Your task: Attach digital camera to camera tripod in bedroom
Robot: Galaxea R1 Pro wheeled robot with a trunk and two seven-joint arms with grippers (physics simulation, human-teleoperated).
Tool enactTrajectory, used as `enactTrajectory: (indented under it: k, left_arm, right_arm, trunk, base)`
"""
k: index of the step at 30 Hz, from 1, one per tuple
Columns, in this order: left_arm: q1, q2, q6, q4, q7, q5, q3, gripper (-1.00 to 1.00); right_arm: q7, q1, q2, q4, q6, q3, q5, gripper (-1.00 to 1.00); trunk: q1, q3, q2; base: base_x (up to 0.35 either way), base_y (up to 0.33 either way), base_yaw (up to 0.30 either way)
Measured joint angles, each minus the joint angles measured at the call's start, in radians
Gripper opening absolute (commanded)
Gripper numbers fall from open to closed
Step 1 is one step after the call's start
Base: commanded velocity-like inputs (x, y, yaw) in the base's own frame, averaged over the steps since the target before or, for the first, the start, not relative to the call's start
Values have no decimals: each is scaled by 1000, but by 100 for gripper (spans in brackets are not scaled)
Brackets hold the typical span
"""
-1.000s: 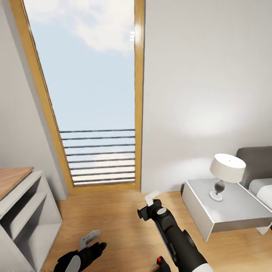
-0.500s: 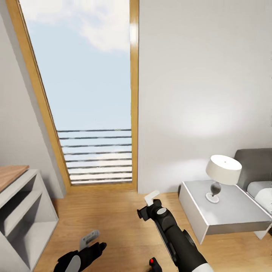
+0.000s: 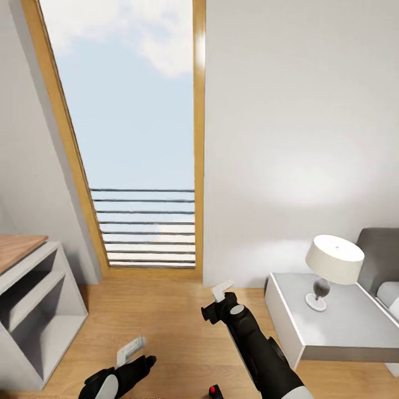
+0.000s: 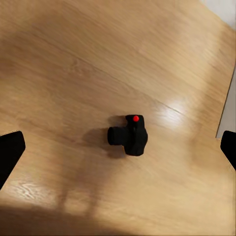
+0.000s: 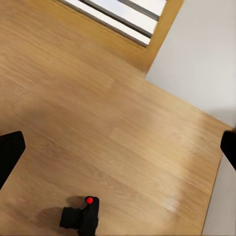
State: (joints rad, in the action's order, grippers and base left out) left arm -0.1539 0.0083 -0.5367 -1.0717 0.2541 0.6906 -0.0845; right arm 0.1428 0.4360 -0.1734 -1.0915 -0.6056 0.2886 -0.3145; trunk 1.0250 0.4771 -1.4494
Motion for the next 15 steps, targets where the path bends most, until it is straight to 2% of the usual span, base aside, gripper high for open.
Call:
enactTrajectory:
  k: [11, 15]
  left_arm:
    - [0, 0, 1, 0, 1, 6, 2, 100]
    - [0, 0, 1, 0, 1, 8, 3, 100]
  right_arm:
    - [0, 0, 1, -15, -3, -1, -1, 100]
    - [1, -5, 6, -56, -60, -1, 0, 100]
  trunk:
    - [0, 0, 0]
    - [0, 0, 0]
  base:
    - [4, -76, 252]
    - [0, -226, 256]
